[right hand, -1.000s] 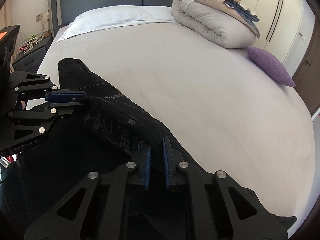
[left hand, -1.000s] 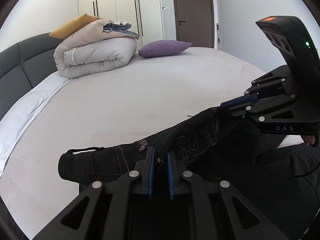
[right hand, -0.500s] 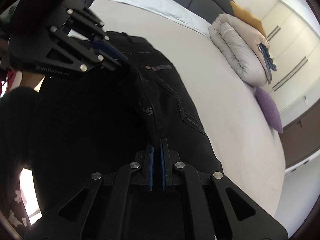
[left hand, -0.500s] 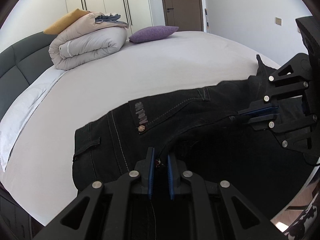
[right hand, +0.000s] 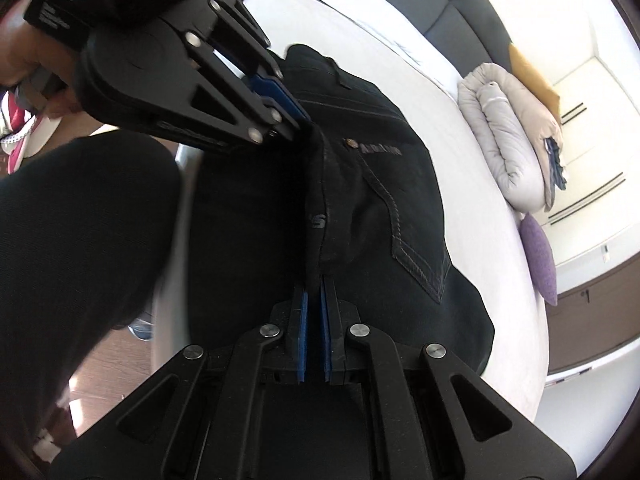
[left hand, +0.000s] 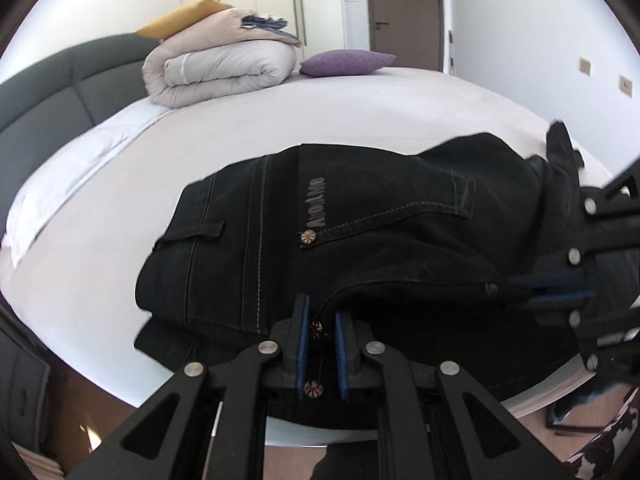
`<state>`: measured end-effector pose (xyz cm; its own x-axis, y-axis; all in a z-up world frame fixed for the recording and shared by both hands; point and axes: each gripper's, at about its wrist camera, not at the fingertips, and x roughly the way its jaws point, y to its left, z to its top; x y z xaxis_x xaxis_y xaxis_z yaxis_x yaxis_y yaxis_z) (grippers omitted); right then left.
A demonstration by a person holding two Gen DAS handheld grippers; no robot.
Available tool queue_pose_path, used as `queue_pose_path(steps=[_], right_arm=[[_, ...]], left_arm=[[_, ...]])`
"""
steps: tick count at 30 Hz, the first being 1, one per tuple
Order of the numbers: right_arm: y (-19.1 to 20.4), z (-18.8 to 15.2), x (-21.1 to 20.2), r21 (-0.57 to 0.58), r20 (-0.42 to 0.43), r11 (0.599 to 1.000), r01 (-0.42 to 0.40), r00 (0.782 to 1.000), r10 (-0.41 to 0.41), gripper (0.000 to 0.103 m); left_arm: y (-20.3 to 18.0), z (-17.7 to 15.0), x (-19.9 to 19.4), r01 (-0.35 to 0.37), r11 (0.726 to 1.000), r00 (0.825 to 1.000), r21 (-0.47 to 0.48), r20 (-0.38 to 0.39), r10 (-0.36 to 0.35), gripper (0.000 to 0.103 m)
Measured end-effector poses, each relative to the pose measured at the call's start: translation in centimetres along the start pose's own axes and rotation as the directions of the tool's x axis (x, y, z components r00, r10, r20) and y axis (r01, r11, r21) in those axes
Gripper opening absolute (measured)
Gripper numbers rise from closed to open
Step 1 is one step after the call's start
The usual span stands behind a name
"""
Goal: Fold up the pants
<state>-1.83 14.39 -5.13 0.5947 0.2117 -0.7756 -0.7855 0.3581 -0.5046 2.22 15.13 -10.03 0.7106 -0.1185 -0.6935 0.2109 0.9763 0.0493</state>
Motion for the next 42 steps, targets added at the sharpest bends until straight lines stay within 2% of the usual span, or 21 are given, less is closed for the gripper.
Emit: queue_pose_path(steps=[4,8,12,14,16,24,25,27,31,36,42], right_arm=[[2.4,1.0,1.2,-0.032,-0.013,0.999,-0.014,1.000,0.013,0.005],[4.5,1.5,2.5,-0.039,-0.030,0.999,-0.005,1.000,0.004,0.005],[4.6,1.1,3.0,-0.030,-0.043,1.000,-0.005,0.999,0.003,0.005],[4.9,1.1,3.3,-0.025,-0.043,1.000,-0.003,0.999,0.002,0.005],[5.0,0.9,3.1,-0.020,-0.042,1.000,0.001,0.999,-0.001,0.005],[6.1,-0.6,1.5,-0.046,-0.041,0.999,0.009,0.999,-0.011,0.005],[5.5,-1.6,0.4,-0.045,-0.044,0.999,0.009,0.999,-0.011,0.005],[4.8,-1.6,0.8,-0.035,-0.047,0.999,0.005,0.999,-0.007,0.005],[4.7,-1.7,0.3,-0.040,-0.046,0.999,0.003,0.999,-0.005,0.005],[4.4,-2.2,0.1,-0.050,-0.055,0.999,-0.002,0.998,-0.001,0.005],[4.8,-2.3,0.2,-0.050,-0.061,0.999,-0.002,0.998,-0.001,0.005]], left_arm=[[1.2,-0.3,0.5,0.032,0.999,0.999,-0.035,0.013,-0.031,0.012],[1.4,-0.4,0.7,0.034,0.999,0.999,-0.015,0.024,-0.034,0.016],[1.4,-1.0,-0.3,0.045,0.999,0.998,0.002,0.046,-0.045,0.020],[1.7,-1.1,-1.4,0.045,0.999,0.997,0.024,0.062,-0.046,0.034],[2.5,-1.1,-2.3,0.041,0.999,0.997,0.017,0.068,-0.042,0.041],[4.8,-0.5,-4.0,0.082,0.991,0.990,-0.104,0.125,-0.069,0.041],[4.6,-0.1,-3.5,0.072,0.991,0.992,-0.111,0.108,-0.060,0.041],[4.6,0.0,-2.2,0.049,0.992,0.997,-0.119,0.069,-0.041,0.041],[5.1,-0.5,-0.8,0.080,0.980,0.996,-0.180,0.063,-0.070,0.041],[5.3,-1.1,-0.2,0.057,0.982,0.998,-0.181,0.046,-0.049,0.041],[5.5,-1.2,-0.5,0.036,0.979,0.997,-0.198,0.070,-0.022,0.041]])
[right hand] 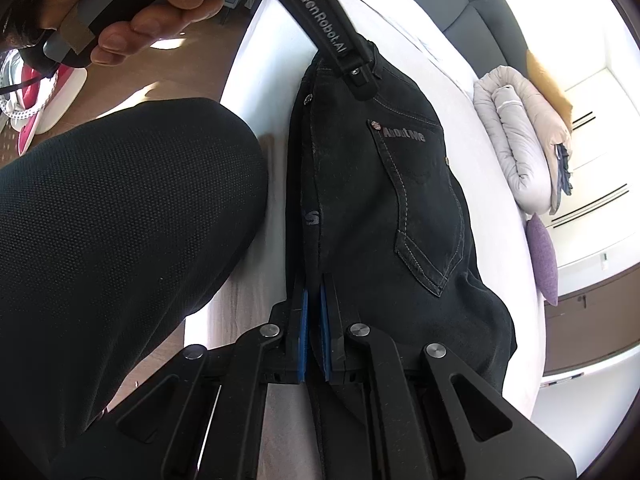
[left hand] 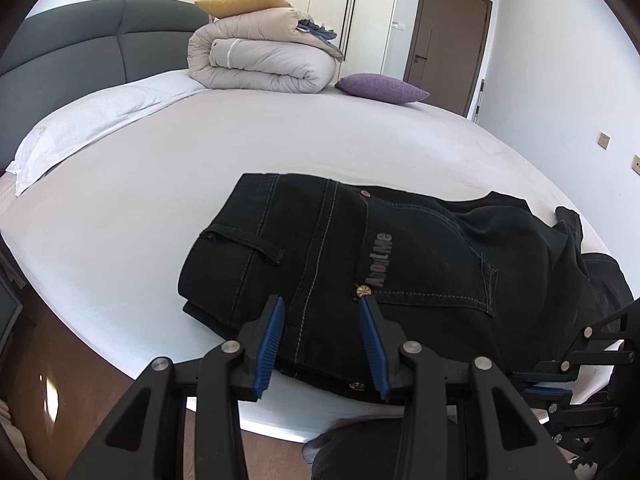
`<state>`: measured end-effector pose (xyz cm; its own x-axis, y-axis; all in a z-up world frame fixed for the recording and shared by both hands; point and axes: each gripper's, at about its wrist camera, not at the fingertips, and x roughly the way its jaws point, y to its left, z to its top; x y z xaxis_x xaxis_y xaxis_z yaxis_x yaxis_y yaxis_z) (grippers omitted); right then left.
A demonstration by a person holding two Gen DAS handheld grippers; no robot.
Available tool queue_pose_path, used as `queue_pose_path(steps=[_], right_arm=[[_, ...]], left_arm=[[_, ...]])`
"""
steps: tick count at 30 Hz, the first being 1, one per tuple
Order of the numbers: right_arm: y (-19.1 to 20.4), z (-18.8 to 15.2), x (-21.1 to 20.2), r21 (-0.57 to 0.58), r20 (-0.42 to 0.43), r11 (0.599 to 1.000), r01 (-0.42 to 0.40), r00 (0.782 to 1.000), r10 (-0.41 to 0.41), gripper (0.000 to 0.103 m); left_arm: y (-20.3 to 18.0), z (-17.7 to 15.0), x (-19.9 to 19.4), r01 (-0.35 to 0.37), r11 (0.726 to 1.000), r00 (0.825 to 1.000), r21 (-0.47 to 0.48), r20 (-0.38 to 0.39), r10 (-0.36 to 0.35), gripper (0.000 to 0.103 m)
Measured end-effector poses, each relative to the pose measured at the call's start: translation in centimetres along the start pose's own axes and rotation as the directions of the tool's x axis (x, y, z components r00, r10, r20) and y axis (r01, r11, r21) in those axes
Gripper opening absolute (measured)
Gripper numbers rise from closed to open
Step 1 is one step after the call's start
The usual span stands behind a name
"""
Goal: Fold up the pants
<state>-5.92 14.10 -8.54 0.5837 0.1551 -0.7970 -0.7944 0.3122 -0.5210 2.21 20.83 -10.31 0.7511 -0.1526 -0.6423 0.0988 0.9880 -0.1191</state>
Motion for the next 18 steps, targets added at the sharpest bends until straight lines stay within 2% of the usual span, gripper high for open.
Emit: queue_pose_path(steps=[4,8,12,15,18], right_arm=[[-0.2,-0.2,0.2,0.013,0.004,1.000,-0.003,1.000,0.003,0.005],[0.0,-0.5,0.6,0.030,0.009,1.000,0.002,1.000,-0.002,0.008],[0.0,-0.9,0.6,0.069,0.026,0.998,0.004,1.000,-0.006,0.009],[-0.7,-1.3,0.2,0.146,0.045,0.989,-0.018,0.999,0.011,0.013],[-1.7,-2.1,-0.9,0.248,0.079,0.967,-0.053,0.996,0.034,0.016]], left_arm=[[0.2,0.3,0.1,-0.023,1.000,1.000,-0.019,0.009,0.023,0.041],[0.8,-0.4,3.3,-0.046,0.997,0.990,-0.059,-0.132,0.038,0.041],[-0.4,-0.8,3.4,-0.104,0.995,0.986,0.002,-0.131,0.103,0.042],[-1.9,0.1,2.3,-0.174,0.982,0.978,0.066,-0.108,0.181,0.041],[-3.6,1.5,0.8,-0.166,0.984,0.984,0.070,-0.055,0.170,0.041]])
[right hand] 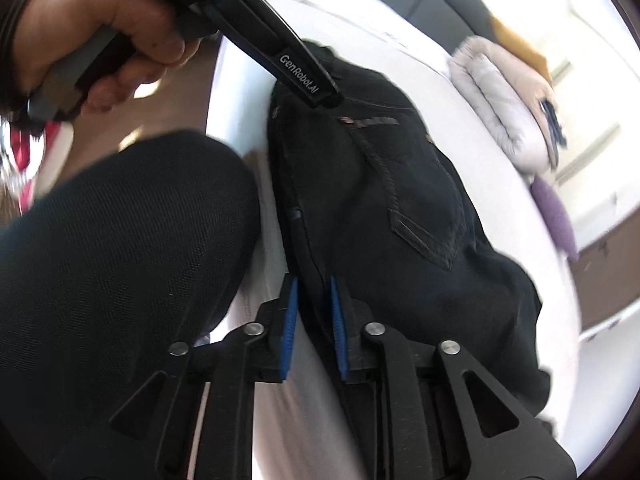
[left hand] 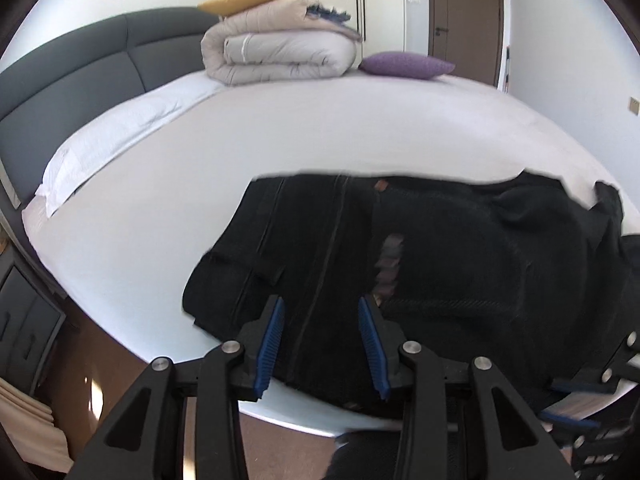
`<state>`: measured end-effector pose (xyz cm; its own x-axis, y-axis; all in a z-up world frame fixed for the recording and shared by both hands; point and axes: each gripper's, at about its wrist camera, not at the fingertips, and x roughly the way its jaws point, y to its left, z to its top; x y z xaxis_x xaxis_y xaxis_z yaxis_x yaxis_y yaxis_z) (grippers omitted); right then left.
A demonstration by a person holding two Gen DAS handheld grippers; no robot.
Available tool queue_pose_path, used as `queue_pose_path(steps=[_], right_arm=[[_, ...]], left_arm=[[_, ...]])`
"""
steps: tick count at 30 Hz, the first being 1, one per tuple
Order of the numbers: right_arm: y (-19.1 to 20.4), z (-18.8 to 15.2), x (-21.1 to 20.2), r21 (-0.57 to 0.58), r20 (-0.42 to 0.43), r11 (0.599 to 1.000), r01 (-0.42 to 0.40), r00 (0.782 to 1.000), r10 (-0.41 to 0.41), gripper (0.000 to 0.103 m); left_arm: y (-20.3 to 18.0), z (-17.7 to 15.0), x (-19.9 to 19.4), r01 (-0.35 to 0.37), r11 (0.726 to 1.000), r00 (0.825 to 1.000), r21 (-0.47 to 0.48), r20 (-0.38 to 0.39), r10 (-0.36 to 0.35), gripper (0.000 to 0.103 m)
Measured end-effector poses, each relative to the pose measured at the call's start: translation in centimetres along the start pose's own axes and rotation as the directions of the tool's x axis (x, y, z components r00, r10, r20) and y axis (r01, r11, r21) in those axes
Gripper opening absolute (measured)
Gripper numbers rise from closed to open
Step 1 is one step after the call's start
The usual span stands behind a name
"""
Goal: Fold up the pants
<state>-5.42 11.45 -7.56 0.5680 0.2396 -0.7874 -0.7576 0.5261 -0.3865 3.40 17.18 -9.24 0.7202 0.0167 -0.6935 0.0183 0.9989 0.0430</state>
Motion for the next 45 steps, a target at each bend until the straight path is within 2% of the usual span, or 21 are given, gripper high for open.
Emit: queue_pose_path(steps=[4,6,8,10,11,12,14,15,17,20,23,26,29,31,33,37,45], right_arm=[[-2.5,-1.9,-2.9,0.192,0.082,0.981,-0.040,0.996,0.025,0.017],[-4.8,-3.2,-4.2,0.329,0.123,0.939,-0.102,0.990,0.064,0.017],[-8.4,-5.5,-5.2,0.505,0.159,0.848,-0.158,0.983,0.089,0.017],[-12.4,-8.6,-6.3,0.653,0.187,0.737,-0.172,0.980,0.062,0.017],[-14.3,-10.2,-7.0,0.710,0.198,0.684,-0.167,0.980,0.034,0.026],[-16.4,-12.1,-7.8,0.765,0.203,0.626,-0.154,0.979,-0.006,0.049],[-19.9,-15.9,-9.4,0.854,0.212,0.503,-0.131,0.971,-0.107,0.081],[-21.9,-18.3,-10.3,0.900,0.217,0.415,-0.132,0.962,-0.164,0.082],[-24.9,-21.6,-11.1,0.946,0.205,0.291,-0.143,0.959,-0.196,0.082],[-29.0,-26.1,-11.7,0.971,0.220,0.139,-0.193,0.950,-0.221,0.080],[-32.7,-29.8,-10.8,0.958,0.273,-0.027,-0.284,0.940,-0.203,0.057],[-35.6,-32.4,-8.5,0.946,0.268,-0.138,-0.293,0.948,-0.173,0.040],[-37.4,-35.6,-5.4,0.918,0.257,-0.272,-0.288,0.956,-0.145,0.035],[-37.2,-37.4,-3.5,0.902,0.222,-0.352,-0.251,0.968,-0.121,0.035],[-36.9,-38.2,-2.8,0.893,0.195,-0.387,-0.229,0.973,-0.124,0.035],[-36.7,-39.5,-1.9,0.879,0.188,-0.419,-0.228,0.973,-0.135,0.035],[-37.0,-39.5,1.6,0.842,0.265,-0.454,-0.290,0.957,-0.118,0.035]], left_arm=[[-4.3,1.6,0.0,0.053,0.997,0.999,0.047,0.003,-0.053,0.045],[-6.1,1.9,1.1,0.070,0.996,0.997,0.058,-0.037,-0.068,0.047],[-7.8,1.6,3.3,0.083,0.995,0.990,0.050,-0.122,-0.076,0.054],[-8.9,1.1,4.8,0.063,0.995,0.982,0.074,-0.182,-0.048,0.055],[-8.9,1.2,4.7,0.064,0.995,0.982,0.073,-0.183,-0.050,0.055],[-8.7,1.3,4.7,0.076,0.995,0.980,0.060,-0.191,-0.063,0.055],[-7.9,1.3,5.1,0.113,0.993,0.972,0.013,-0.209,-0.108,0.056],[-7.6,1.3,5.1,0.124,0.992,0.970,-0.002,-0.211,-0.122,0.056],[-7.6,1.2,5.1,0.128,0.992,0.969,-0.005,-0.212,-0.126,0.056],[-7.6,0.9,5.1,0.125,0.992,0.970,0.002,-0.212,-0.121,0.057],[-7.4,0.9,5.4,0.149,0.988,0.965,-0.028,-0.212,-0.152,0.057],[-7.7,1.0,5.9,0.153,0.988,0.964,-0.033,-0.215,-0.157,0.057],[-8.0,1.1,6.0,0.146,0.989,0.965,-0.022,-0.217,-0.147,0.058],[-8.3,1.3,6.4,0.146,0.989,0.965,-0.024,-0.217,-0.148,0.058],[-7.5,1.1,6.2,0.149,0.989,0.965,-0.024,-0.216,-0.151,0.058],[-7.7,1.4,5.9,0.148,0.989,0.965,-0.023,-0.216,-0.149,0.058],[-7.7,1.4,5.8,0.149,0.988,0.965,-0.024,-0.214,-0.151,0.058]])
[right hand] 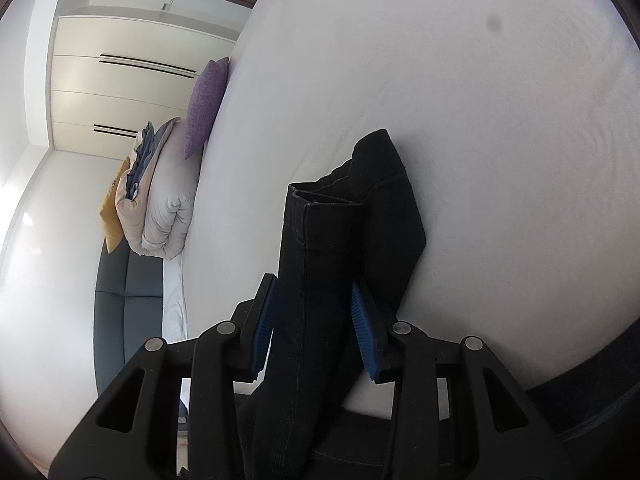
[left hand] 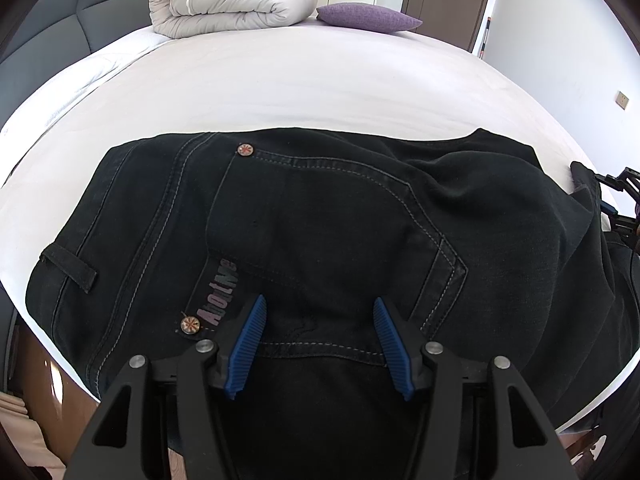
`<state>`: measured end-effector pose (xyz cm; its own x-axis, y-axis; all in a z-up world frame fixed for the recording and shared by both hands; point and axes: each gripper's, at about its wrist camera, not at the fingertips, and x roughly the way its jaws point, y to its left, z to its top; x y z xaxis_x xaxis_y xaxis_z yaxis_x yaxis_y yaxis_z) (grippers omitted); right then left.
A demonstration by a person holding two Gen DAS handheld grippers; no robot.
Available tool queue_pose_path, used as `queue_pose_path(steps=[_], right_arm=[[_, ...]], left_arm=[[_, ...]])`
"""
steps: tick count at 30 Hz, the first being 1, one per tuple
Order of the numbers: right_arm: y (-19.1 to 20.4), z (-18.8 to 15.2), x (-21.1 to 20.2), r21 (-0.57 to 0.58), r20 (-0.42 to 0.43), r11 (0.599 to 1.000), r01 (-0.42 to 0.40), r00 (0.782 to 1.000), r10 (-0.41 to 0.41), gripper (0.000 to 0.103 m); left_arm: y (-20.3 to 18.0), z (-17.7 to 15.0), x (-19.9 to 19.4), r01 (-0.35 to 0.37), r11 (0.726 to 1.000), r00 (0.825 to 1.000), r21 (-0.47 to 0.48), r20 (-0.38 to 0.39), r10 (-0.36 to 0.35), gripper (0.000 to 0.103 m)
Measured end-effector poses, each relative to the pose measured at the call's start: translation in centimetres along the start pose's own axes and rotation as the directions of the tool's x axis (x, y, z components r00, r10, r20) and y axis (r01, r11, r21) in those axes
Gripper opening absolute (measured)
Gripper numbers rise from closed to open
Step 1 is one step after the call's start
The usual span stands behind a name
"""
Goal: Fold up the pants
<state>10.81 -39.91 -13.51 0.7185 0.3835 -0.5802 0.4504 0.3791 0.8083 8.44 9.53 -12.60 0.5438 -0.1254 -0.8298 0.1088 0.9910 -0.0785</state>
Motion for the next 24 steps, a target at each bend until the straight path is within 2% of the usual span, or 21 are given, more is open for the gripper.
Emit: queue_pose_path(steps=[1,3,4,6,9,14,21,24], right_arm=[[0.1,0.2,0.5,0.003,-0.001,1.000,-0.015,1.000,0.015,0.035],[0.3,0.1,0.8,-0.008,-0.001,0.999,-0.040,0.999,0.040,0.022],[0.3,-0.1,0.6,-0.025,-0.001,0.999,-0.042,0.999,0.042,0.018],[1.0,-0.1,0.6,-0.067,0.007,0.997,-0.027,1.000,0.027,0.005],[2.3,0.0,-0.4,-0.122,0.031,0.993,-0.006,0.999,0.010,0.002],[7.3,-0.1,-4.8,-0.237,0.103,0.971,0.003,0.994,0.022,0.002],[14.3,0.3,-12.2,-0.321,0.160,0.945,-0.069,0.979,0.126,0.001],[16.5,-0.1,-14.8,-0.364,0.136,0.926,-0.099,0.978,0.158,0.001]], left_arm=[[0.0,0.0,0.0,0.000,1.000,1.000,0.000,0.000,0.000,0.058],[0.0,0.0,0.0,0.001,1.000,1.000,0.000,-0.001,-0.001,0.058],[0.0,0.0,0.0,0.001,1.000,1.000,0.000,-0.001,-0.001,0.058],[0.0,0.0,0.0,0.001,1.000,1.000,0.000,0.000,-0.001,0.058],[-0.1,0.0,0.0,0.000,1.000,1.000,0.001,-0.001,0.000,0.058],[-0.2,0.0,0.0,-0.006,1.000,1.000,0.007,0.000,0.006,0.058],[-0.4,-0.1,0.1,-0.014,1.000,1.000,0.014,0.007,0.014,0.059],[-0.4,-0.2,0.1,-0.012,1.000,1.000,0.012,0.008,0.012,0.059]])
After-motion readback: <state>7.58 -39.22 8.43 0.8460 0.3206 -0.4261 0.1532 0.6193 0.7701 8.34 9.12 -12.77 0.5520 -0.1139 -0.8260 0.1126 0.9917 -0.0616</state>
